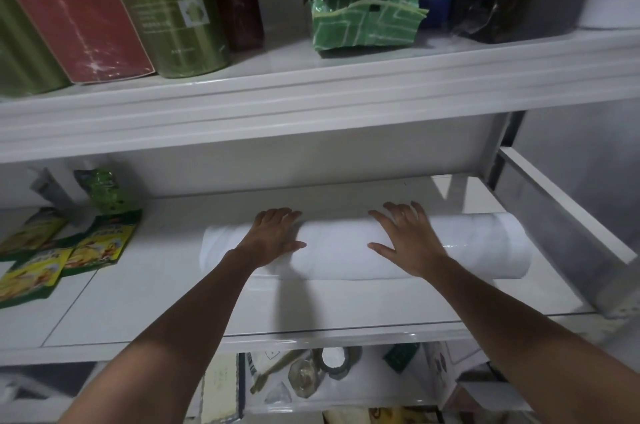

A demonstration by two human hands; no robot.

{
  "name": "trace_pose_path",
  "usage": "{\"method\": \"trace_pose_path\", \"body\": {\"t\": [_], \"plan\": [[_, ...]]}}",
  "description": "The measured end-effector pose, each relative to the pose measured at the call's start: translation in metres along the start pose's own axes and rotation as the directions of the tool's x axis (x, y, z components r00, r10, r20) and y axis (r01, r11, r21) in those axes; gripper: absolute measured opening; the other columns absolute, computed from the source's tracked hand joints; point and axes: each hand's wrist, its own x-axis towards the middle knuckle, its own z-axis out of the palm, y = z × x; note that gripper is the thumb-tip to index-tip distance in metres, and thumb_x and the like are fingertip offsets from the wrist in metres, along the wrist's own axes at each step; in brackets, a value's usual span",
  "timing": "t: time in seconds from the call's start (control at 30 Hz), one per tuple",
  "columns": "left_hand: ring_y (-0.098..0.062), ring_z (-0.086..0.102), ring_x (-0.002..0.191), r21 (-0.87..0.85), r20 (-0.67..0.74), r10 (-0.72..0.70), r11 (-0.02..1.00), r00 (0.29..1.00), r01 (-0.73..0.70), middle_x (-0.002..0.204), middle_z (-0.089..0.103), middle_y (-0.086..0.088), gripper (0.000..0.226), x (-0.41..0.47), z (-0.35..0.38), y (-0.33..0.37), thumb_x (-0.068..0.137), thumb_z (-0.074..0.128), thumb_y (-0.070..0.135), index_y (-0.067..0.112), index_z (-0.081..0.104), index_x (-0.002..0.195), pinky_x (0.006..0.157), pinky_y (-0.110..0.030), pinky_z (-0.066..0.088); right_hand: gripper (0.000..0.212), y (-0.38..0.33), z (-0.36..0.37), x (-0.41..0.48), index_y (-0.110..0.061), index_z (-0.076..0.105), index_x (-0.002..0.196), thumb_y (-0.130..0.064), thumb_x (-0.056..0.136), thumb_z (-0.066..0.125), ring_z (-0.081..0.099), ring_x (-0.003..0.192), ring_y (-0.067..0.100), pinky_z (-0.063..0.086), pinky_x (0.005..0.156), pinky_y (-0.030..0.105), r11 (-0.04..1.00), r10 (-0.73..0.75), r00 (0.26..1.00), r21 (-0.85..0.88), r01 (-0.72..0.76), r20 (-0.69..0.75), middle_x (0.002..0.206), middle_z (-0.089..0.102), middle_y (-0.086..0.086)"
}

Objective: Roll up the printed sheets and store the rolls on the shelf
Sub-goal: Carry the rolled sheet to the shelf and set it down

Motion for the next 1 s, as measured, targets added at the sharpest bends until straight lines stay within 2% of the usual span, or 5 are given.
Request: {"method": "trace_pose_path", "body": {"t": [0.2, 0.33, 0.5, 0.77, 1.0], "plan": [[-0.024, 0.027, 0.130, 0.005, 0.195, -0.040, 0.999, 0.980, 0.039, 0.142, 0.035, -0.002, 0.112, -0.010, 0.000, -0.001, 0.051, 0.047, 0.085, 0.023, 0.024, 0.141, 0.106, -0.038, 0.019, 0.070, -0.003, -0.003, -0.001, -0.019, 0.052, 0.124, -0.068, 0.076, 0.035, 0.057, 0.092, 0.031, 0.033, 0.097, 0.047, 1.000, 0.003, 0.996, 0.006, -0.003, 0.087, 0.105, 0.063, 0.008], [-0.027, 0.031, 0.127, 0.115, 0.120, -0.045, 0.993, 0.992, 0.031, 0.139, 0.038, -0.005, 0.092, -0.007, 0.001, 0.009, 0.068, 0.067, 0.058, 0.021, 0.023, 0.141, 0.104, -0.040, 0.025, 0.075, -0.007, 0.001, -0.002, -0.019, 0.051, 0.125, -0.071, 0.072, 0.038, 0.056, 0.094, 0.034, 0.031, 0.098, 0.050, 0.999, -0.008, 0.995, 0.031, 0.005, 0.101, 0.108, 0.062, 0.010], [-0.024, 0.035, 0.124, 0.189, 0.038, -0.052, 0.981, 0.998, 0.044, 0.137, 0.042, -0.003, 0.088, 0.001, -0.001, 0.011, 0.071, 0.064, 0.056, 0.022, 0.023, 0.141, 0.101, -0.038, 0.027, 0.097, 0.001, 0.007, -0.003, -0.019, 0.038, 0.135, -0.077, 0.058, 0.050, 0.055, 0.100, 0.035, 0.027, 0.100, 0.052, 0.998, -0.049, 0.980, -0.021, 0.054, 0.193, 0.120, 0.057, 0.012], [-0.027, 0.035, 0.123, 0.165, 0.049, -0.039, 0.986, 0.998, 0.030, 0.140, 0.036, -0.004, 0.117, 0.005, 0.009, 0.005, 0.056, 0.075, 0.057, 0.024, 0.006, 0.145, 0.100, -0.041, 0.026, 0.088, 0.000, 0.013, 0.012, -0.021, 0.040, 0.132, -0.055, 0.057, 0.072, 0.057, 0.087, 0.032, 0.034, 0.096, 0.053, 0.998, -0.019, 0.997, -0.065, 0.024, 0.079, 0.105, 0.061, 0.008], [-0.026, 0.060, 0.071, 0.294, -0.111, -0.030, 0.954, 0.993, 0.062, 0.100, 0.063, -0.011, 0.125, 0.018, 0.007, 0.002, 0.022, 0.086, 0.054, 0.011, 0.038, 0.130, 0.072, -0.041, 0.048, 0.088, 0.001, 0.019, 0.032, -0.021, 0.046, 0.127, -0.050, 0.051, 0.079, 0.058, 0.086, 0.031, 0.036, 0.094, 0.055, 0.993, 0.072, 0.997, -0.101, -0.069, 0.025, 0.100, 0.061, 0.008]]}}
